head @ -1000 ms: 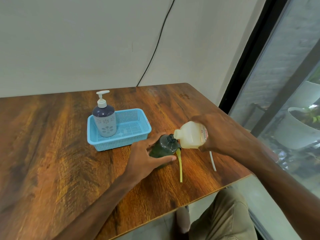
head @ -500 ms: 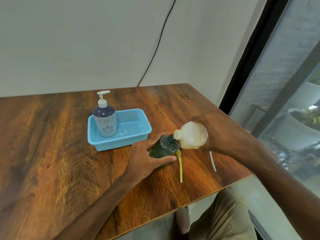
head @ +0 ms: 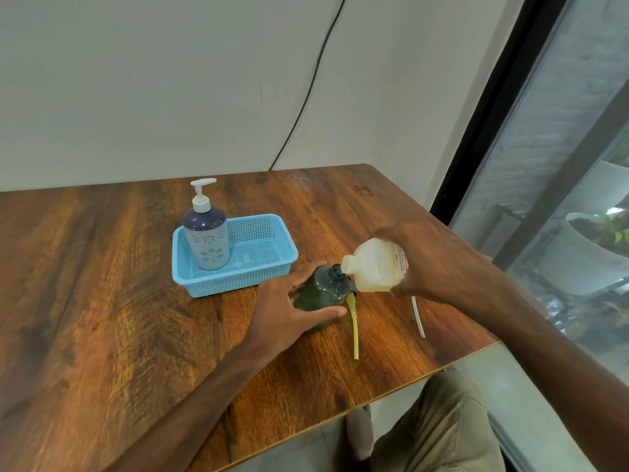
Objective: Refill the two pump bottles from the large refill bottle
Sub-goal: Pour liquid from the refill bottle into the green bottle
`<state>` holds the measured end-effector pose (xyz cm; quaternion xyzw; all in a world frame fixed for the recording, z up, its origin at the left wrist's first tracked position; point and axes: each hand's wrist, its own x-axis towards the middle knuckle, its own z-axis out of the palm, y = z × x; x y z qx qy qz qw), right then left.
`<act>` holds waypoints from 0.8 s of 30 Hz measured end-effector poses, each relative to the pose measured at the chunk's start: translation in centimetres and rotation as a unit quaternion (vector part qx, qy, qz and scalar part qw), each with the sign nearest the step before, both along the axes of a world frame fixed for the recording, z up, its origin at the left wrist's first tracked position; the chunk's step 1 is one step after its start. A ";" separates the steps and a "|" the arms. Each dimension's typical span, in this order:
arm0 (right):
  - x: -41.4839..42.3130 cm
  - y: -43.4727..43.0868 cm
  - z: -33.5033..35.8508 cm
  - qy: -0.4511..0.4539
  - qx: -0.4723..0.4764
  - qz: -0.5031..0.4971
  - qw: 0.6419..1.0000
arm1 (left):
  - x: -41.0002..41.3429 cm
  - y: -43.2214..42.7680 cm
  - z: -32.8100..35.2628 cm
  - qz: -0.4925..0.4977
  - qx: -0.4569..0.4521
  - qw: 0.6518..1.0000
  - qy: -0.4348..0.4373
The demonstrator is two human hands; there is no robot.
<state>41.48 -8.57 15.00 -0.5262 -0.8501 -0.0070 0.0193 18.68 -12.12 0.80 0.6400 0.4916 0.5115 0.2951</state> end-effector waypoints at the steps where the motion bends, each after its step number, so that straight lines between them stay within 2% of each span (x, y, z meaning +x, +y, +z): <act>1: 0.0 0.0 0.0 0.000 -0.002 -0.001 1.000 | 0.0 0.0 0.0 -0.001 0.000 1.000 -0.001; 24: 0.1 0.2 0.0 -0.004 -0.005 0.007 1.000 | 0.0 -0.2 0.2 0.001 0.002 1.000 -0.001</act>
